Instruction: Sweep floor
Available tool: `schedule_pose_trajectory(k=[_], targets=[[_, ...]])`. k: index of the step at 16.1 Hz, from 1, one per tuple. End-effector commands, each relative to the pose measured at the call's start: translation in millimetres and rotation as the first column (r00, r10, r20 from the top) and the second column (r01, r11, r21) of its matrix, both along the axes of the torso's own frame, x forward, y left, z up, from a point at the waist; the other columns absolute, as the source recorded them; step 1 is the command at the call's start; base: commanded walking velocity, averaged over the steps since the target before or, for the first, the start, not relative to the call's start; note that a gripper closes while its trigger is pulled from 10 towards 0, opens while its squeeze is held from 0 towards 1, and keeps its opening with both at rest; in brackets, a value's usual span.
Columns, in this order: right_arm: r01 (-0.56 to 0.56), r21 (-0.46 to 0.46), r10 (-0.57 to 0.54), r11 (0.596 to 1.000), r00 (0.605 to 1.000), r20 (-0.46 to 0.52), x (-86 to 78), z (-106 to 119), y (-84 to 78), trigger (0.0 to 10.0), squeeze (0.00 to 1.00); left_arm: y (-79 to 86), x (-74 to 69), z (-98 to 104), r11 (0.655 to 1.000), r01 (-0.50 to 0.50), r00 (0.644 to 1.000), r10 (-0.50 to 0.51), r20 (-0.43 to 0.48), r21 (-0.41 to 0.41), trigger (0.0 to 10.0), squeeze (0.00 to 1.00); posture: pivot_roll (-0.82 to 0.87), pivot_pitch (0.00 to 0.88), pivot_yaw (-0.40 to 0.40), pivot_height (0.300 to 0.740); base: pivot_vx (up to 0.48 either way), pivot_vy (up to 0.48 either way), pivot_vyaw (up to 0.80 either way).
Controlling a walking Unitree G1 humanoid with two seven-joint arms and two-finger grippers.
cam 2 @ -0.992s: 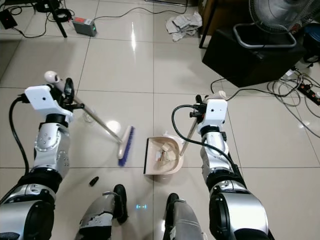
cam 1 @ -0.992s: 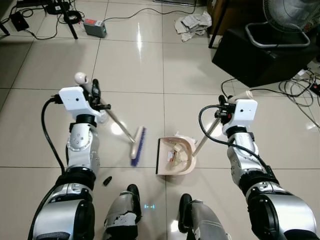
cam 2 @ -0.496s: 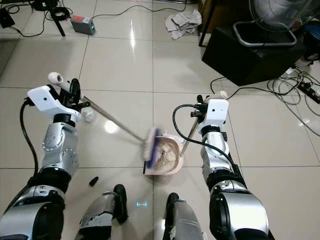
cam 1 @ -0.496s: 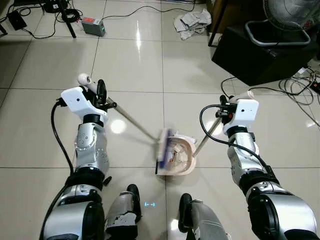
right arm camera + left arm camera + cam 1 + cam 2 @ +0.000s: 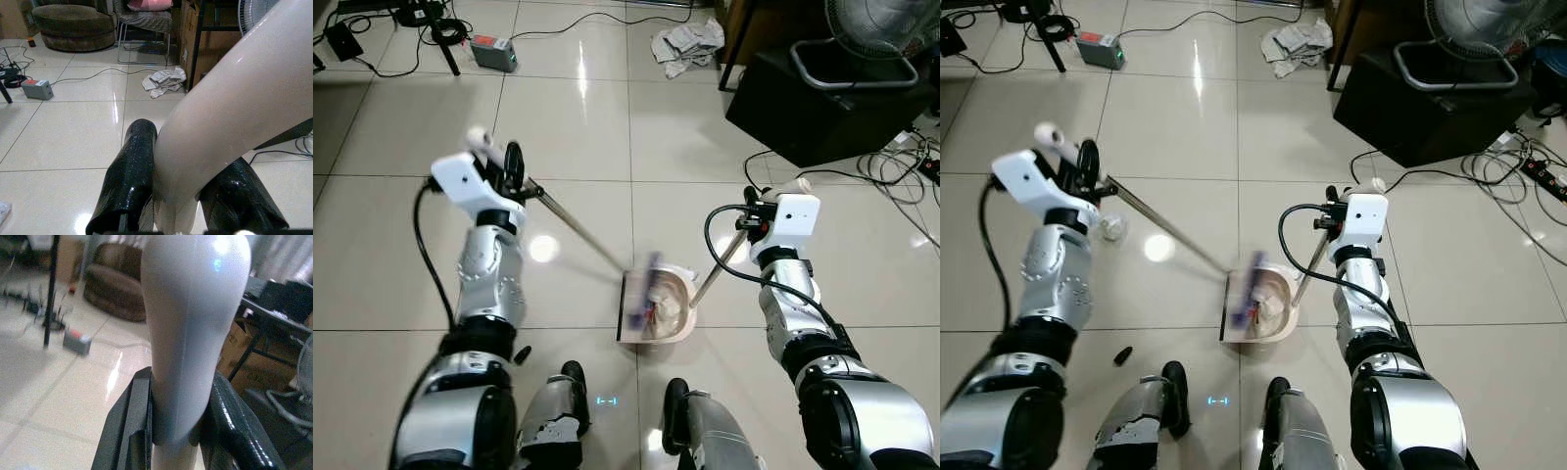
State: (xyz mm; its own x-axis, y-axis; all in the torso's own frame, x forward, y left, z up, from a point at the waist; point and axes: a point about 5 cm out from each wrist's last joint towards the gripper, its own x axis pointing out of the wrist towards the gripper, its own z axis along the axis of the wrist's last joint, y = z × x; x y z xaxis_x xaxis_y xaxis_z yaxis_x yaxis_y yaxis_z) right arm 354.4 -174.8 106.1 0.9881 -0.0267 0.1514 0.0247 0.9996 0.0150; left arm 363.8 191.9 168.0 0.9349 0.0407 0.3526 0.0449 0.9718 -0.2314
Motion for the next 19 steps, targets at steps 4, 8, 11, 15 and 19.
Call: schedule_pose_trajectory(k=[4, 8, 11, 15, 19], targets=[[0.018, -0.011, -0.019, 1.000, 1.000, -0.025, -1.6, -3.6, -8.4, 10.0, 0.00, 23.0, -6.2, 14.9, 0.926, 0.008, 0.998, -0.032, 0.058, 0.378, 10.0, 0.00, 0.09, 0.248, -0.018, 0.740, 0.000, 0.000, 0.00], [0.017, -0.013, -0.017, 1.000, 0.999, -0.027, -2.2, -5.0, -6.5, 10.0, 0.00, 23.2, -8.1, -7.8, 0.845, 0.026, 0.999, -0.011, -0.031, 0.534, 10.0, 0.00, 0.08, 0.253, -0.023, 0.740, 0.000, 0.000, 0.00], [0.016, -0.013, -0.016, 1.000, 1.000, -0.026, -2.6, -5.3, -6.0, 10.0, 0.00, 9.5, -9.4, -21.0, 0.828, 0.029, 0.999, -0.006, -0.044, 0.560, 10.0, 0.00, 0.07, 0.256, -0.025, 0.740, 0.000, 0.000, 0.00], [0.014, -0.020, -0.015, 1.000, 1.000, -0.026, -2.5, -5.2, -5.7, 10.0, 0.00, -21.0, -8.4, -27.3, 0.861, 0.046, 0.999, -0.041, -0.021, 0.507, 10.0, 0.00, 0.07, 0.259, -0.030, 0.740, 0.000, 0.000, 0.00], [0.013, -0.019, -0.013, 1.000, 1.000, -0.026, -2.5, -5.3, -5.1, 10.0, 0.00, -35.9, -11.7, -34.0, 0.908, 0.058, 0.998, -0.056, -0.018, 0.416, 10.0, 0.00, 0.06, 0.257, -0.030, 0.740, 0.000, 0.000, 0.00]])
